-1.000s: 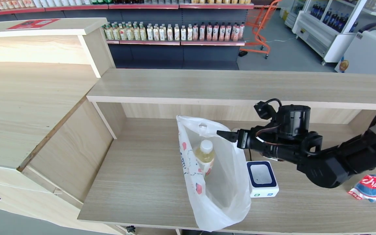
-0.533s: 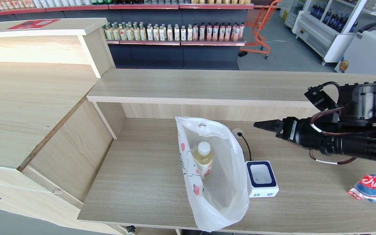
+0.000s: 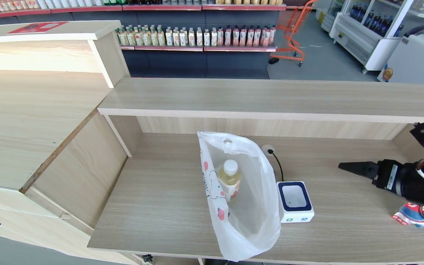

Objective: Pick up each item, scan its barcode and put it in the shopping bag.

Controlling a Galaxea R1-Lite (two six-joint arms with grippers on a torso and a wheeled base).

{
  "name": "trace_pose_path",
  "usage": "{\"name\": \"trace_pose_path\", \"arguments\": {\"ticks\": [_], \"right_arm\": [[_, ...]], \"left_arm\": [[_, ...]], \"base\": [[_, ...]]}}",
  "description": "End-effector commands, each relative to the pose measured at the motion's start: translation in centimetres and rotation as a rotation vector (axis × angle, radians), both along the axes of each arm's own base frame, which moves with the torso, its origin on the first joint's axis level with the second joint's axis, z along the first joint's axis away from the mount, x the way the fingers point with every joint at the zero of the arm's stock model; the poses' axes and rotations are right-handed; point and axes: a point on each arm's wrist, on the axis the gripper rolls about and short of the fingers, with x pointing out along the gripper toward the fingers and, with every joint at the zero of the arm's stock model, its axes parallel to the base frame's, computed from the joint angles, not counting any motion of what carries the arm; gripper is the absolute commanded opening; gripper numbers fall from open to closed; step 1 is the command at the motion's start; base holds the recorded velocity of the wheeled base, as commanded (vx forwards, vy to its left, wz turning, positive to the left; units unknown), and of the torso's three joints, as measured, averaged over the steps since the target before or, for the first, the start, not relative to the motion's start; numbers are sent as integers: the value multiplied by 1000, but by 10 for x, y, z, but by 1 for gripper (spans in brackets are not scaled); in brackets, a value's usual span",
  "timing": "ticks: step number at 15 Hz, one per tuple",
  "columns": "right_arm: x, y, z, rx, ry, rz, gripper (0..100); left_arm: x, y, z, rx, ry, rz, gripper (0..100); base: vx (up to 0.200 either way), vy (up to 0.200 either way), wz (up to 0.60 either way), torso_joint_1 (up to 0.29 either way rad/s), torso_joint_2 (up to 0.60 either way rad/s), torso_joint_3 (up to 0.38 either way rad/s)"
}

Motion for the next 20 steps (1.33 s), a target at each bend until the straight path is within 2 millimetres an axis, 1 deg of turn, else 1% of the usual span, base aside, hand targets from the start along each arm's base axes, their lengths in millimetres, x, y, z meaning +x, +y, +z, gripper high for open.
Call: {"name": "trace_pose_path", "arguments": {"ticks": [1, 2, 5, 11, 12, 14, 20], "right_arm": [[-31, -5, 5, 0, -20, -10, 100], [-33, -6, 7, 0, -22, -17, 100], [-27, -7, 15, 3, -42, -27, 100], [-30, -8, 11, -3, -1, -37, 100], [-30, -8, 10, -5, 1, -41, 100], [-27, -9, 10, -16, 6, -64, 100], [-23, -23, 7, -16, 22, -145, 100]], "left_arm": [[0, 0, 0, 0, 0, 0, 100], [0, 0, 0, -3, 0, 0, 100], [0, 0, 0, 3, 0, 0, 100], [0, 0, 0, 3, 0, 0, 100], [0, 0, 0, 1, 0, 0, 100], [0, 0, 0, 7, 0, 0, 100], [0, 0, 0, 10, 0, 0, 100]], "base": [[0, 0, 0, 0, 0, 0], [0, 0, 0, 0, 0, 0], [-200, -200, 0, 7, 6, 4], [-200, -200, 0, -4, 2, 3], [0, 0, 0, 0, 0, 0], [0, -200, 0, -7, -5, 2], [0, -200, 0, 10, 2, 0]]}}
